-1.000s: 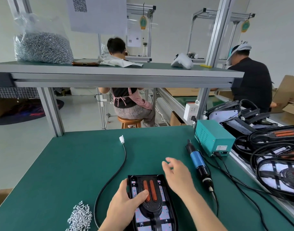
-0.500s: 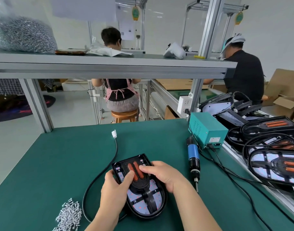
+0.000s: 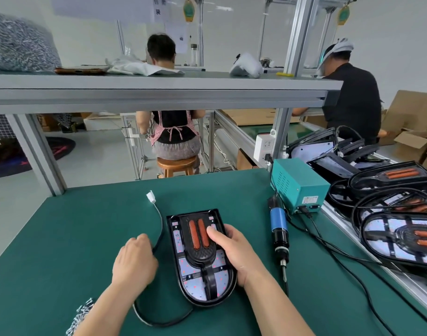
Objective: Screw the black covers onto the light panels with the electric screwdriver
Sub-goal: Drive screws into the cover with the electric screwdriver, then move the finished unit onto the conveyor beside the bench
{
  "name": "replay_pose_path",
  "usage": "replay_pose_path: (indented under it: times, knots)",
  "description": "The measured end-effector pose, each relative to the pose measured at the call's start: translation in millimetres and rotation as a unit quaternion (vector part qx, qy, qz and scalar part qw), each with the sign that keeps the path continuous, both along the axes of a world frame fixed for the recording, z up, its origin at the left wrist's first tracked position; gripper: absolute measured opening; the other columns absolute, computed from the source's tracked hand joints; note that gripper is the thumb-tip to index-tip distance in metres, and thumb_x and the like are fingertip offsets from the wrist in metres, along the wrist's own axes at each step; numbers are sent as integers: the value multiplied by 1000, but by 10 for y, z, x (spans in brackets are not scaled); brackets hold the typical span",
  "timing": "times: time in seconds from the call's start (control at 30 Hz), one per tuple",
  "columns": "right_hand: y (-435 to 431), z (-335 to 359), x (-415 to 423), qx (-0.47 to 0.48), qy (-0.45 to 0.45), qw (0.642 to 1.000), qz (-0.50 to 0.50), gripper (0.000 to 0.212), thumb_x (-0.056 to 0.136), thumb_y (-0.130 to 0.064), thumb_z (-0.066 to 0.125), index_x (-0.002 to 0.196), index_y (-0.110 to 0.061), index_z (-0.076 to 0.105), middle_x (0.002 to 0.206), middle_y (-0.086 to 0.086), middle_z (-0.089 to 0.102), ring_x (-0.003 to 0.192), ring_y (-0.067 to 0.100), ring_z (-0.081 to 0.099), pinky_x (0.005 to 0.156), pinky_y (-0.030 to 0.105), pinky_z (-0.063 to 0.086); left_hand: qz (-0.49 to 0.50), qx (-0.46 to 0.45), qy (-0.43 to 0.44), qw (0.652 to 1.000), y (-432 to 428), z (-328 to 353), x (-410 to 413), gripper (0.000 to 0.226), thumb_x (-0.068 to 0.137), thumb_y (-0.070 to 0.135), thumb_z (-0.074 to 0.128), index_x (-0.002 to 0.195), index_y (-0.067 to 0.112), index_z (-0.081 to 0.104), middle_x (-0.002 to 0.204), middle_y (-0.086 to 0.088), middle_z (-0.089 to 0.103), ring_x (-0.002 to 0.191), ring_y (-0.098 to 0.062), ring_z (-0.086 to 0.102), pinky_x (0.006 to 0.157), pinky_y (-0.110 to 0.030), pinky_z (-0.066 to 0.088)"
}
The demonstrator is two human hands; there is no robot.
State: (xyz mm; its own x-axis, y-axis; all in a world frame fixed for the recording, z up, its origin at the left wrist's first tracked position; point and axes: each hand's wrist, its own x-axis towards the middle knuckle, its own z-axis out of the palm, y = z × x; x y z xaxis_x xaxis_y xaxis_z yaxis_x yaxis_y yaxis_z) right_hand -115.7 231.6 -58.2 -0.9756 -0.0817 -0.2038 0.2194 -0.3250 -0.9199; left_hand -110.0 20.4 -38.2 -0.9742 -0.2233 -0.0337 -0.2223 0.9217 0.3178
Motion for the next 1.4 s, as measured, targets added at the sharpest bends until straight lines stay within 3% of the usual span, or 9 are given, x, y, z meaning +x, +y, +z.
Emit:
replay_pose_path:
  times: [0.17,0.27,0.53,0.67,0.83,0.93,1.07,1.2,1.4]
  knots:
    - [11,60,13,-35,4,999,-16,43,89,-18,77,123,2,59,112,21,74,94,31,74,78,39,61,-42,24,6,999,84,-39,28,24,91,5,46,112,13,56,112,-7,51,102,-28,57,82,-31,44]
    - [-17,63,26,-47,19,999,-20,44,87,-20,79,121,2,59,108,19,76,90,29,75,74,36,61,-106,84,28,990,161,-30,82,18,90,0,43,93,14,55,100,-3,46,91,-24,56,82,-34,49]
    - [21,25,-18,-41,64,996,-36,47,82,-30,86,118,-7,66,111,13,76,100,31,75,81,36,61,-164,225,84,957,216,1,176,47,88,-4,46,98,41,58,88,22,68,87,-2,63,68,-10,45]
    - [7,26,-18,5,76,996,-48,47,82,-38,82,118,-13,66,111,5,77,102,25,75,87,35,60,-120,323,109,932,239,-11,153,37,88,-12,44,87,19,64,83,9,73,83,-14,66,76,-28,51]
    - [-1,37,6,79,93,991,-56,35,93,-44,72,120,-22,67,116,-5,75,109,14,71,102,40,54,-42,487,146,860,251,-37,87,35,91,-18,45,88,11,66,79,-6,71,77,-24,60,74,-32,46]
    - [-26,58,35,130,101,985,-54,30,96,-47,67,113,-22,69,111,-5,76,106,13,71,101,41,54,-11,587,164,793,257,-2,75,33,92,-19,41,91,5,64,68,2,68,68,-16,55,68,-29,41]
    - [-57,72,54,179,106,977,-47,34,96,-53,63,106,-21,70,107,-2,76,104,16,71,101,44,53,20,702,157,694,287,4,67,33,95,-16,36,92,3,62,80,-7,68,67,-14,58,64,-24,48]
    - [-80,79,68,209,114,971,-29,38,92,-61,60,107,-28,70,107,-11,75,102,6,69,100,37,53,49,783,127,607,301,-32,68,30,97,-10,35,95,2,63,88,-14,69,71,-19,65,65,-23,58]
    - [-83,114,118,245,127,961,16,44,82,-71,65,112,-38,65,108,-24,72,99,-6,68,87,17,52,59,839,85,534,315,-42,86,28,100,0,33,111,2,59,103,-21,69,82,-27,71,87,-44,56]
